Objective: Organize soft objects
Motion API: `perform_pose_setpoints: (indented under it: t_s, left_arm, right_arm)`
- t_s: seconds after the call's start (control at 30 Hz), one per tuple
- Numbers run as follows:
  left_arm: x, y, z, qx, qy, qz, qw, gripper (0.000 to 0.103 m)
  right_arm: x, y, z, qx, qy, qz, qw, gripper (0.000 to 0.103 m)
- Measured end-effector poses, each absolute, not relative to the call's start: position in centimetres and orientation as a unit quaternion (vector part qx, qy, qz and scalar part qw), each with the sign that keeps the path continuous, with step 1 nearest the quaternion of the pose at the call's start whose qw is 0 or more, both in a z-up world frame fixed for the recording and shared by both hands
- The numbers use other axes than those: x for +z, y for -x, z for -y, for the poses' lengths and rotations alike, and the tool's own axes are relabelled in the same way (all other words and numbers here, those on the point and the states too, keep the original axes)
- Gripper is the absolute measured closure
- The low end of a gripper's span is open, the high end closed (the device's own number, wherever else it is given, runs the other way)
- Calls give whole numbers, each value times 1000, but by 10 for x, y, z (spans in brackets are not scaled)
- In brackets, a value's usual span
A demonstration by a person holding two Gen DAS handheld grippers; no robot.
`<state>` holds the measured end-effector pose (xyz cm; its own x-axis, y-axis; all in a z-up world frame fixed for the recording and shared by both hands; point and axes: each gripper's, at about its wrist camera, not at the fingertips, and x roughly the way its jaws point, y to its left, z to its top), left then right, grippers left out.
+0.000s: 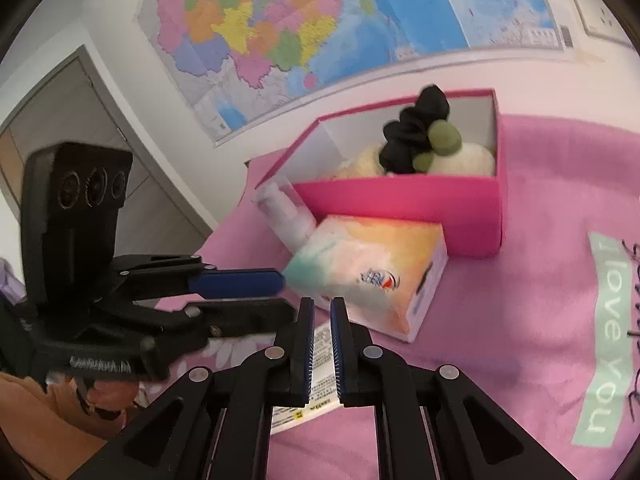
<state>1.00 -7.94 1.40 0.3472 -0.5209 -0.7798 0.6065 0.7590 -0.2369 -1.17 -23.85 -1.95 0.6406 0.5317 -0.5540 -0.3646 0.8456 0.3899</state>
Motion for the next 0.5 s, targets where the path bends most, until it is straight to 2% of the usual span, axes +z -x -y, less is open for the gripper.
perform_pose_setpoints:
  t_s: [0.07,0.13,0.2,0.5]
  left_arm:
    - [6,-8,69,-344,-39,-474,810,66]
    - [-5,-1,61,-344,-38,-492,799,58]
    - [-18,9,55,-336,-44,-507,792,56]
    - [-49,46,41,-331,-28,-577,746,56]
  right_arm:
    - [-25,11,240,253,-121,-354,893,90]
    - [-32,8,240,253,-120,-369,886,83]
    - [-42,4,236,256,-110,-387,879,62]
    - [-80,-22,214,269,-92,-436,854,61]
